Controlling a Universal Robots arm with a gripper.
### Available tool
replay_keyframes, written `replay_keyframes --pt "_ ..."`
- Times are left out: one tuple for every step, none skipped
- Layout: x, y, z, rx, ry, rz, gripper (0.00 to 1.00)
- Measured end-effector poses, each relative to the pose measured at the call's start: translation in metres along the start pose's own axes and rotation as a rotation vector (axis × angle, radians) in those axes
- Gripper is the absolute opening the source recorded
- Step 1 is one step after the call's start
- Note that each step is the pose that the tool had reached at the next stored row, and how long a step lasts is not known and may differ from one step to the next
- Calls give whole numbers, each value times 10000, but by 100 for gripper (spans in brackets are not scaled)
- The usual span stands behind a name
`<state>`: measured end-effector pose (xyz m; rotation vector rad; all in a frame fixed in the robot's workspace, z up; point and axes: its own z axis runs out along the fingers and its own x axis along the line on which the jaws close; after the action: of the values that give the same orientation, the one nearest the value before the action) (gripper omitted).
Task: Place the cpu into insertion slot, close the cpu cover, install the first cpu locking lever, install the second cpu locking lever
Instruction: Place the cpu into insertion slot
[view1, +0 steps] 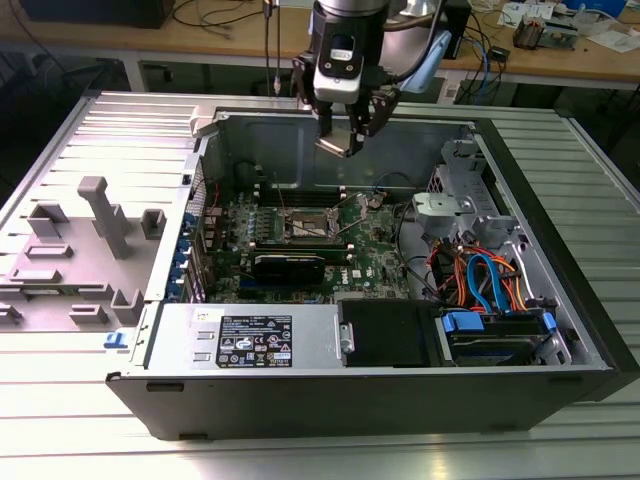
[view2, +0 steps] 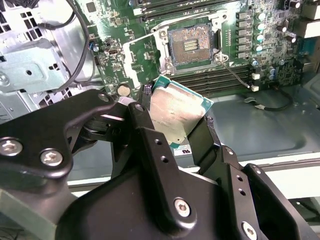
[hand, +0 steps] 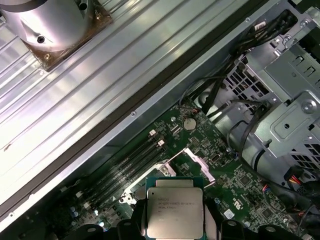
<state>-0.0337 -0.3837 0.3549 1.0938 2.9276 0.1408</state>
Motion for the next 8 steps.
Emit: replay_keyframes --pt "-1 -1 5 -1 -11 129 55" --pt "-1 -1 8 -2 -18 225 55" --pt "-1 -2 11 -3 -25 302 55" --pt "-1 -2 13 -2 -29 356 55" --pt "-1 -3 15 -4 -35 424 55" --pt "-1 -3 17 -6 -39 477 55" --pt "-1 -3 18 -6 -45 536 55" --pt "-1 -3 19 -7 -48 576 55"
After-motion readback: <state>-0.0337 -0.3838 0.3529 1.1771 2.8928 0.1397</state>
